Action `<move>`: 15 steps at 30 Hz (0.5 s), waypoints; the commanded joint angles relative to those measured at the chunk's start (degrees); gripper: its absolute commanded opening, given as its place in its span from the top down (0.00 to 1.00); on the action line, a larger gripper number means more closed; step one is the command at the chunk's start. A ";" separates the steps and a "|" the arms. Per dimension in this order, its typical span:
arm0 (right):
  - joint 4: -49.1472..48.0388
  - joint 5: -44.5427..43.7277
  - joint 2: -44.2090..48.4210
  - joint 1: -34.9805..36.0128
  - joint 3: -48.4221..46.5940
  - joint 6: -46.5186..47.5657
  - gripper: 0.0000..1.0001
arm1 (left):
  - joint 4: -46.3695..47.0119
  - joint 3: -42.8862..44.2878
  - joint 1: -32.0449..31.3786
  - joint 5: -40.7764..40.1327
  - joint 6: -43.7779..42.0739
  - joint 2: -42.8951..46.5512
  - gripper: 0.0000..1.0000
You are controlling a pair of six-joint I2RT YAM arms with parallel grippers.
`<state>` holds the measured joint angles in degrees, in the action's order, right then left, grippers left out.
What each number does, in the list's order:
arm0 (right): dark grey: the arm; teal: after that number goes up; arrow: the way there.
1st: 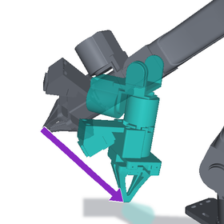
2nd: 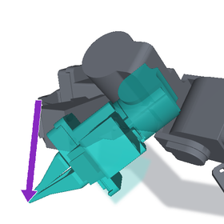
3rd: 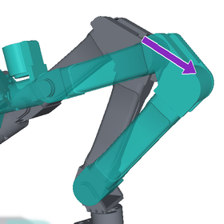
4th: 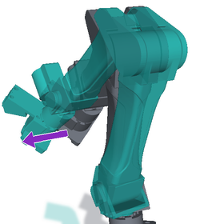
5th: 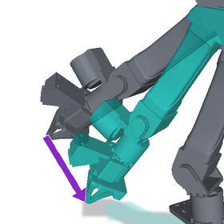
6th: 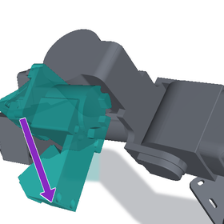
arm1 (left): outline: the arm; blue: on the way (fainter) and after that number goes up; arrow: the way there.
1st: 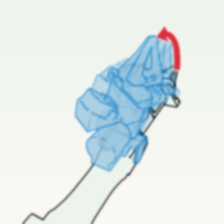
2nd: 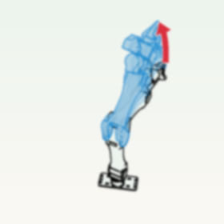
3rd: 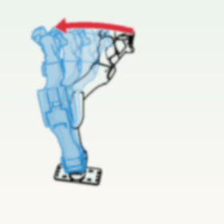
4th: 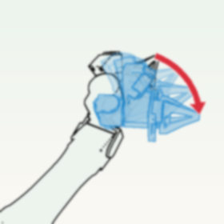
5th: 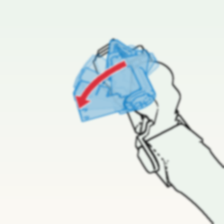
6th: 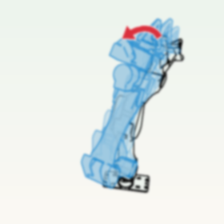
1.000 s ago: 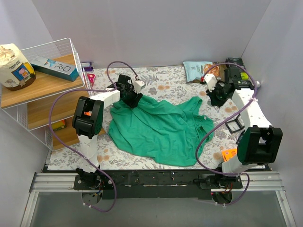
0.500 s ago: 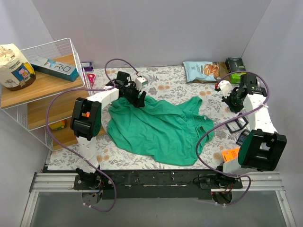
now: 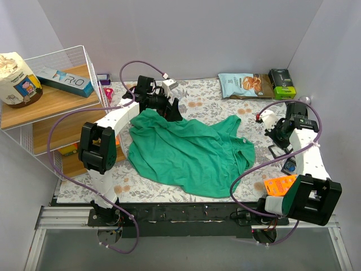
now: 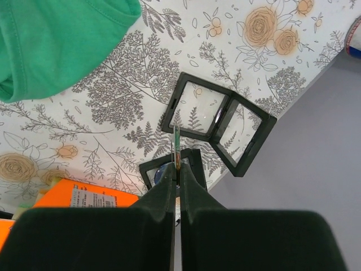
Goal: Remove the brooch from the garment
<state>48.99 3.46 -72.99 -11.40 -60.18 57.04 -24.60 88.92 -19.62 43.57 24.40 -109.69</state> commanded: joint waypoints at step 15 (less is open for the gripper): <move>-4.69 -5.48 -1.53 -1.43 4.90 1.59 0.99 | -4.05 1.52 -2.00 -1.56 4.69 1.84 0.02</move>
<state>45.15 0.19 -72.71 -12.38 -53.71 56.12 -28.29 89.65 -20.95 42.81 29.45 -110.39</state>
